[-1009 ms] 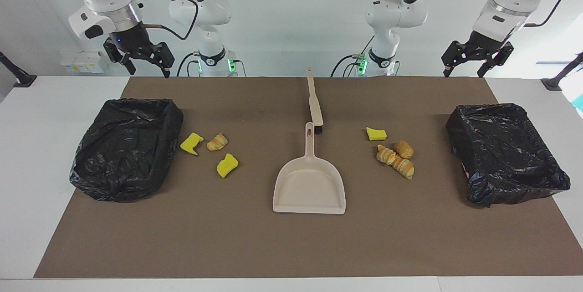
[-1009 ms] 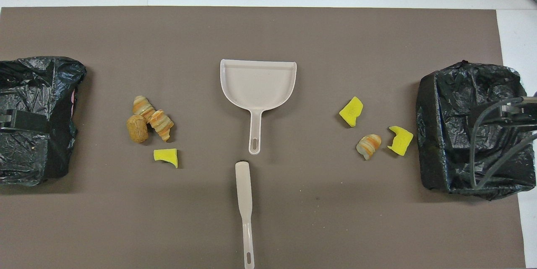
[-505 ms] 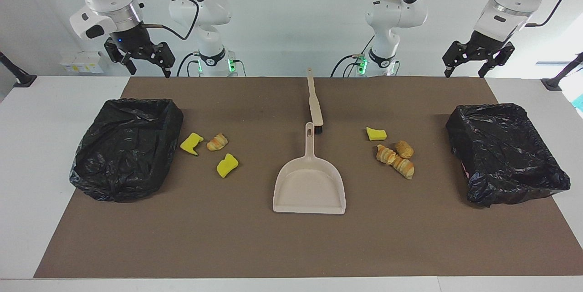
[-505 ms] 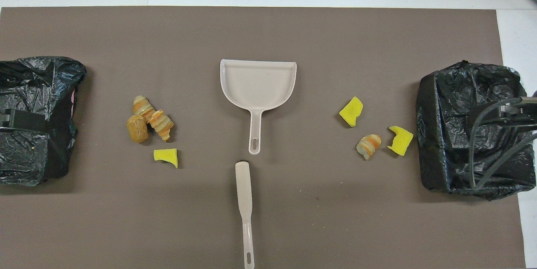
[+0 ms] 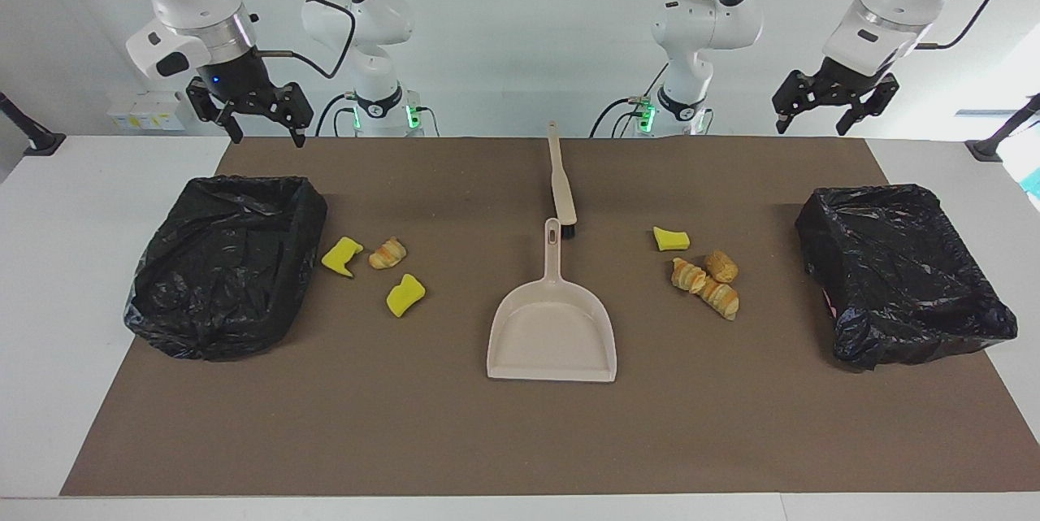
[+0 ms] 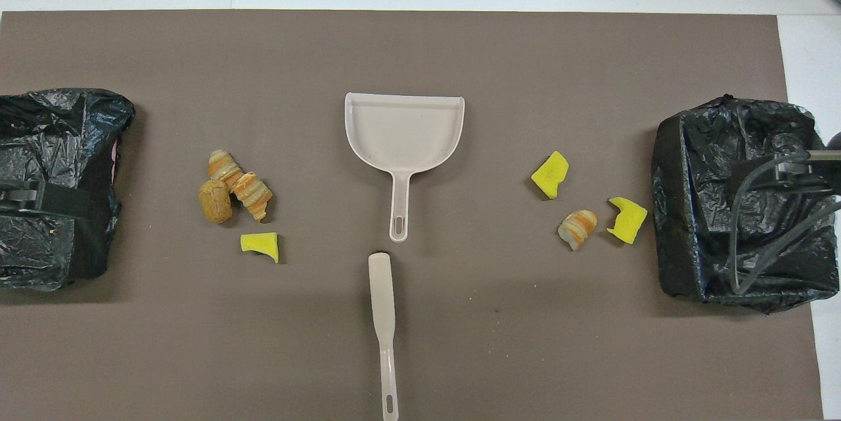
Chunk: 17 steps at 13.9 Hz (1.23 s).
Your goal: Sweep and dump trash in bin
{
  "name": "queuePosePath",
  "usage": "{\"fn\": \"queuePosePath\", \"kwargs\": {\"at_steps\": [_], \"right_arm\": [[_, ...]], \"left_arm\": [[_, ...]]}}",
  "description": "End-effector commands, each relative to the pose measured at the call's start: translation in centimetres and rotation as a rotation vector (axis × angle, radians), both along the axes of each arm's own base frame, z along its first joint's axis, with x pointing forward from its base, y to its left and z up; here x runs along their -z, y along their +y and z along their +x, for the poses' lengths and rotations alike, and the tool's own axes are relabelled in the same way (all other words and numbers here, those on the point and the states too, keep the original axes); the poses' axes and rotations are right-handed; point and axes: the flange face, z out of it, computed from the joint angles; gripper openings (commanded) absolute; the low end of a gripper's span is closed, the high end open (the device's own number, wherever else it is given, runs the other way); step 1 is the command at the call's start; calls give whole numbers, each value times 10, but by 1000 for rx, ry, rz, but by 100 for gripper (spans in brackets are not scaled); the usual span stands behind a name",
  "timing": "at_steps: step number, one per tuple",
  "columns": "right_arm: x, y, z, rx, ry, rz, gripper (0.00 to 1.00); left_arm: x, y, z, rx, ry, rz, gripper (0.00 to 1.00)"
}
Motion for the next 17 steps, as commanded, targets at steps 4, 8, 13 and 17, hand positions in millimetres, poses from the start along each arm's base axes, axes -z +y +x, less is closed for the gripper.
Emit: {"fn": "queuePosePath", "kwargs": {"at_steps": [4, 8, 13, 17], "right_arm": [[38, -1, 25, -68, -72, 10, 100], [49, 10, 59, -69, -41, 70, 100], [97, 82, 83, -67, 27, 71, 100], [120, 140, 82, -49, 61, 72, 100]], "left_arm": [[53, -80, -45, -47, 61, 37, 100], [107, -151, -68, -120, 20, 39, 100], [172, -250, -115, -185, 7, -10, 100], [246, -322, -178, -120, 29, 37, 100]]}}
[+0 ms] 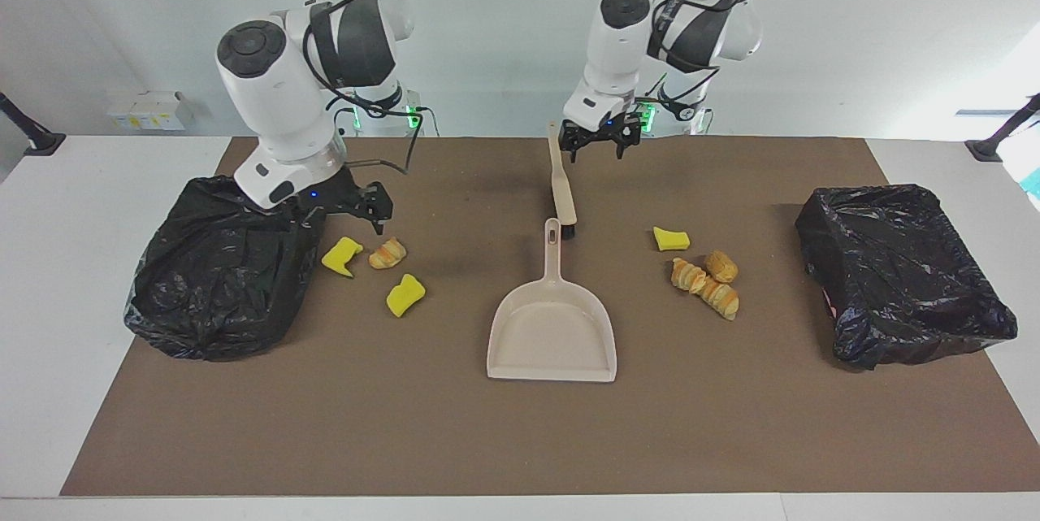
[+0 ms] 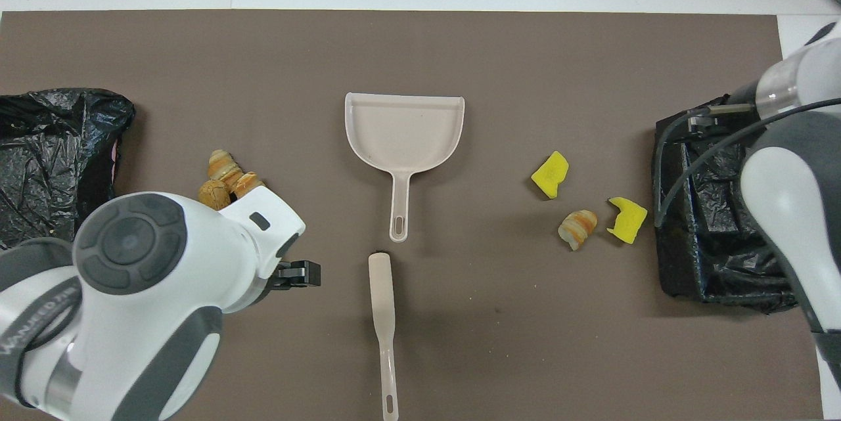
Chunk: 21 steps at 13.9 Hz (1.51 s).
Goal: Sweep and dump trash in bin
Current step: 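Grasp the dustpan with the right gripper while the left gripper grasps the brush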
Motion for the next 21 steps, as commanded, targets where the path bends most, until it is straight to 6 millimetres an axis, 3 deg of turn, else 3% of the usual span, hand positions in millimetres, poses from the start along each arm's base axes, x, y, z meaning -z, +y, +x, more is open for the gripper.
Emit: {"fn": "queuePosePath", "kwargs": {"at_steps": [1, 4, 7, 8, 9, 10, 11, 16, 19, 21], "right_arm": [[11, 42, 0, 44, 26, 23, 100], [21, 82, -1, 111, 20, 73, 100], [43, 128, -3, 141, 15, 99, 99], [49, 135, 1, 172, 3, 114, 98], [51, 149, 4, 186, -3, 133, 96], [56, 164, 5, 202, -2, 138, 88], [60, 182, 7, 230, -7, 144, 86], [108, 250, 3, 294, -25, 150, 84], [134, 276, -9, 268, -18, 133, 77], [133, 282, -13, 264, -21, 140, 74]], "left_arm": [[44, -28, -47, 33, 5, 5, 100], [67, -36, -86, 42, 9, 19, 100], [73, -32, -90, 45, 12, 19, 100], [73, -31, -88, 42, 12, 19, 98], [74, -30, -87, 45, 12, 18, 65], [74, -28, -88, 50, 18, 25, 5], [76, -27, -89, 47, 26, 29, 0], [69, -21, -89, 47, 63, 62, 0], [41, 7, -66, 55, 115, 89, 0], [16, 34, -53, 77, 146, 88, 0]]}}
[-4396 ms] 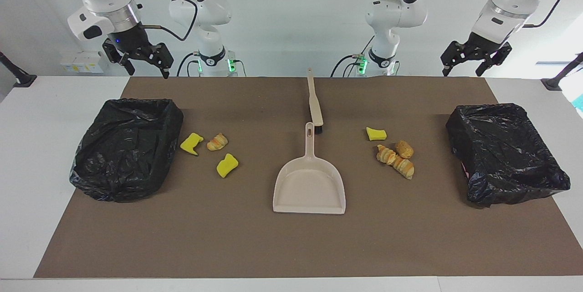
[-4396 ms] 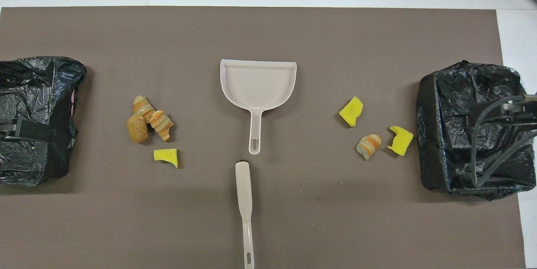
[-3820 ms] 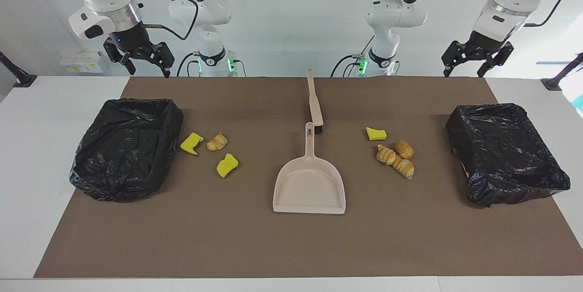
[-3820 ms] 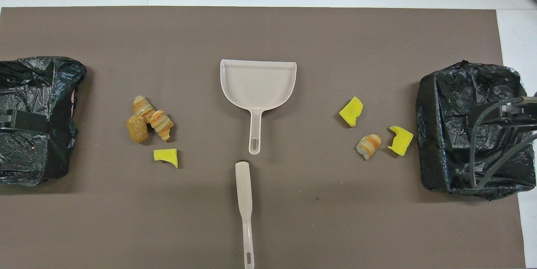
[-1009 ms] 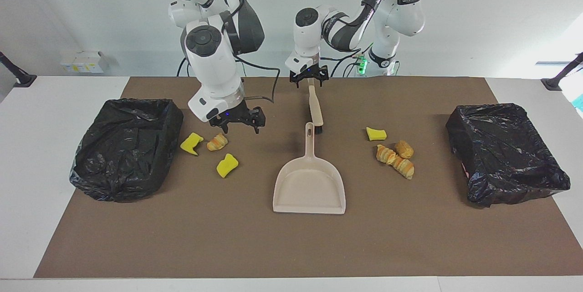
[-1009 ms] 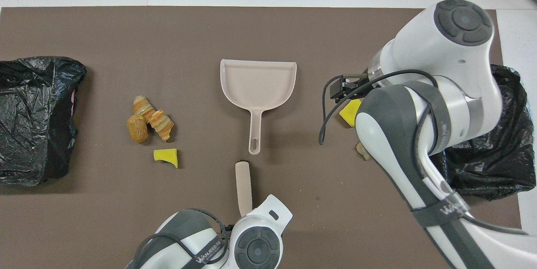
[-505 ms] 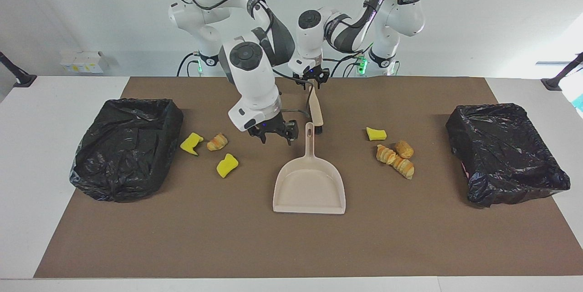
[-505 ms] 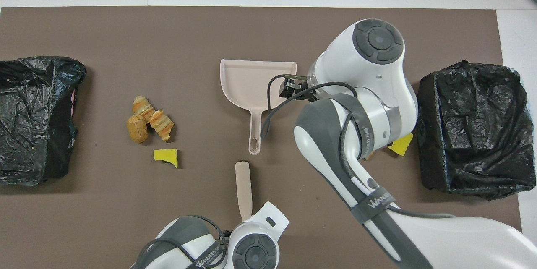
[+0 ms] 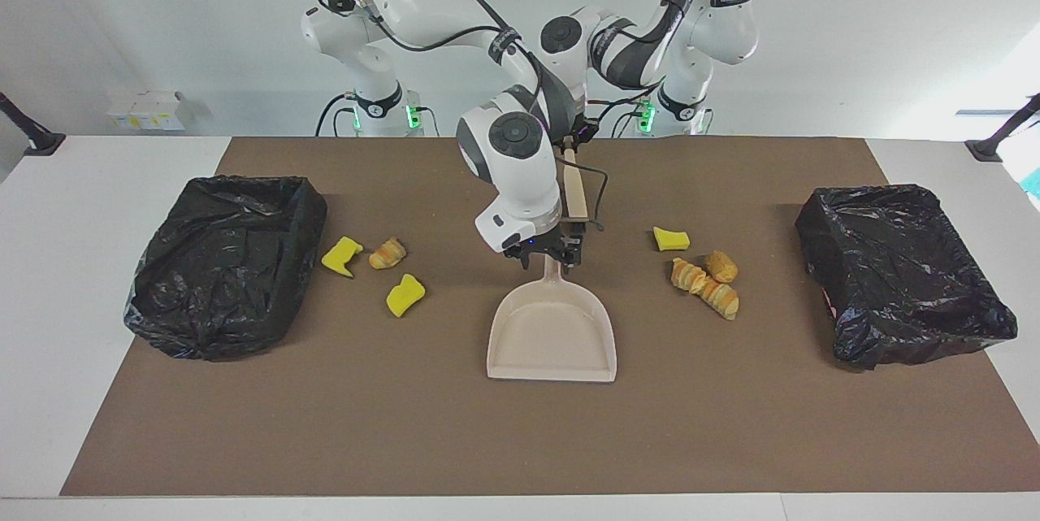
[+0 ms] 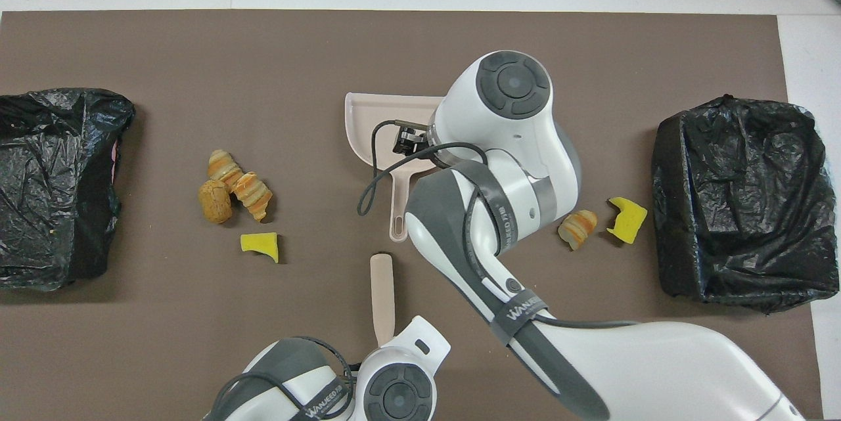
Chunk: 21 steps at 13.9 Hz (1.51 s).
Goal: Sweep and dump trash in bin
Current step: 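Grasp the dustpan with the right gripper while the left gripper grasps the brush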
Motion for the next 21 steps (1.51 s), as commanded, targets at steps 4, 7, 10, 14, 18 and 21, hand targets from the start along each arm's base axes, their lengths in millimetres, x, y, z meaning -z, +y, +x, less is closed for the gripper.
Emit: {"fn": "queuePosePath", "kwargs": {"at_steps": [4, 7, 10, 14, 18, 21], "right_arm": [[8, -2, -11, 51, 40, -23, 69], [11, 8, -38, 18, 65, -48, 68], [11, 9, -42, 8, 67, -51, 67], [12, 10, -46, -13, 81, -72, 26], [8, -3, -49, -151, 93, -174, 0], [-15, -40, -38, -303, 113, -186, 0]], "left_arm": [[-92, 96, 17, 22, 75, -48, 0], [-116, 130, 37, -26, 93, -59, 0], [-138, 164, 73, -60, 58, -105, 0], [-148, 201, 115, -62, 23, -131, 0], [-149, 269, 168, -49, -61, -148, 0], [-138, 313, 207, -71, -172, -141, 0]]}}
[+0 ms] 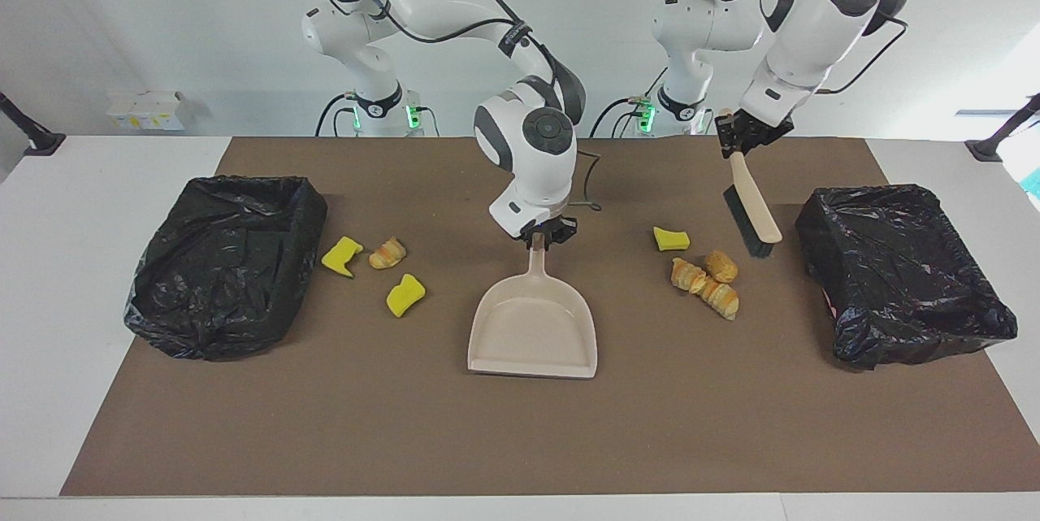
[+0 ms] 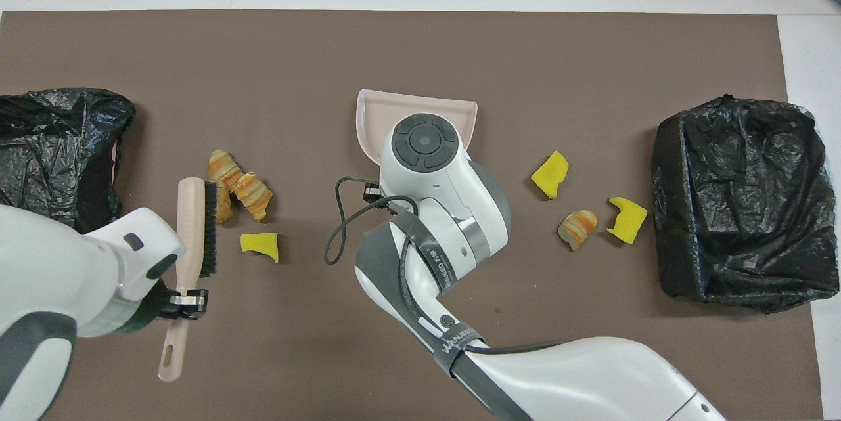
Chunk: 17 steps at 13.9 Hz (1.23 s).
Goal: Sweep and dump trash in bin
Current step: 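Set the dustpan down with the right gripper while the left gripper aims the brush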
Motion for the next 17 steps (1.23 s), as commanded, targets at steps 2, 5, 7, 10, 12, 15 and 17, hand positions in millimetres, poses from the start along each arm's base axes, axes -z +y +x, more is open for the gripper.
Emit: {"fn": "queuePosePath", "kwargs": {"at_steps": [2, 5, 7, 10, 12, 15, 17], "right_arm": [[-39, -58, 14, -239, 24, 26, 0], [-65, -98, 23, -391, 41, 51, 0], [-75, -116, 28, -545, 38, 80, 0], [-81, -145, 37, -708, 45, 109, 0], [-80, -152, 39, -877, 55, 137, 0], [-76, -170, 38, -997, 98, 163, 0], [-63, -181, 24, -1080, 119, 181, 0]], "left_arm": [[10, 47, 60, 7, -52, 32, 0], [47, 64, 80, 24, -18, 39, 0], [96, 54, 75, 39, 71, 41, 0], [121, 40, 59, 63, 92, 40, 0], [131, 38, 51, 64, 109, 41, 0], [145, 20, 36, 33, 111, 52, 0], [147, 10, 28, 24, 116, 56, 0]]}}
